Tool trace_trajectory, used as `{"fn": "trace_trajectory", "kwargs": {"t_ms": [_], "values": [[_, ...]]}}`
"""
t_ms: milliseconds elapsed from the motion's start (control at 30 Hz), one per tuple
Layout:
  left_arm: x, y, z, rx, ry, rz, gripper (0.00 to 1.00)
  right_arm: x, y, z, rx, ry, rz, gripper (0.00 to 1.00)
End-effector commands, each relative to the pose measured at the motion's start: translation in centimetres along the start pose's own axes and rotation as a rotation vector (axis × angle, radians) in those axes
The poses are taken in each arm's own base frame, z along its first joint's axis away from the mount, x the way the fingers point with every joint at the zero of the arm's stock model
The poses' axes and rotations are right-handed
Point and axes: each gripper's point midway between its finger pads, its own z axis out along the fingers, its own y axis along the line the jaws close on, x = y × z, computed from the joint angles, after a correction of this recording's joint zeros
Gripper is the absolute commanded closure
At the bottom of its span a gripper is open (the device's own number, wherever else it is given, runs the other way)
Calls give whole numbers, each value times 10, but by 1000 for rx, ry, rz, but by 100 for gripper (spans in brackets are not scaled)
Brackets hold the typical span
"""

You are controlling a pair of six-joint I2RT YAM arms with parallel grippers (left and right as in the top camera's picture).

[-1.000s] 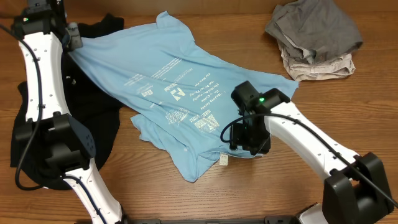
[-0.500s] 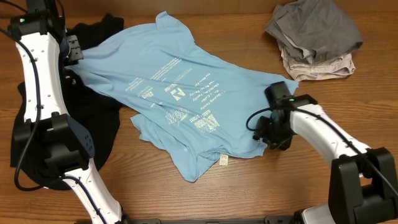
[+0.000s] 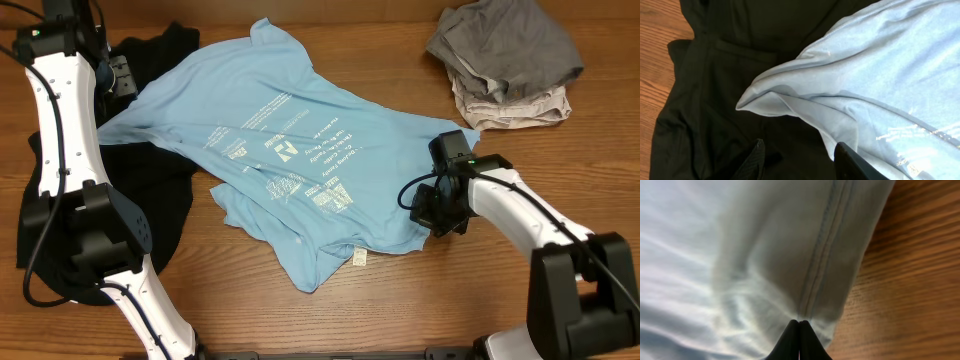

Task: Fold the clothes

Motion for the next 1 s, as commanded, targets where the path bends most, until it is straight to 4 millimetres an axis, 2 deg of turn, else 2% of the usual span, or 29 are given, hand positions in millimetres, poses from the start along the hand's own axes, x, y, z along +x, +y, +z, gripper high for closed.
{"fn": "trace_trajectory", "kwargs": {"t_ms": [0, 133, 233, 367, 533, 667, 800, 967], "values": [[0, 0, 2, 26, 7, -20, 52, 9, -8, 18, 28, 43, 2, 96], [0, -2, 2, 38, 8, -19, 51, 4, -14, 24, 31, 37, 23, 96], [0, -3, 2, 38, 8, -20, 52, -7, -27, 26, 50, 13, 65, 96], [1, -3, 2, 43, 9, -19, 52, -30, -52, 28, 59, -33, 134, 96], [1, -12, 1, 92, 13, -18, 53, -73, -91, 22, 12, -146, 255, 96], [2, -22, 0, 136, 16, -14, 53, -110, -124, 7, -23, -267, 323, 96], [2, -28, -1, 147, 16, -4, 54, -141, -142, -18, -91, -353, 336, 96], [4, -39, -2, 154, 16, 18, 54, -173, -146, -63, -129, -417, 318, 74]]}}
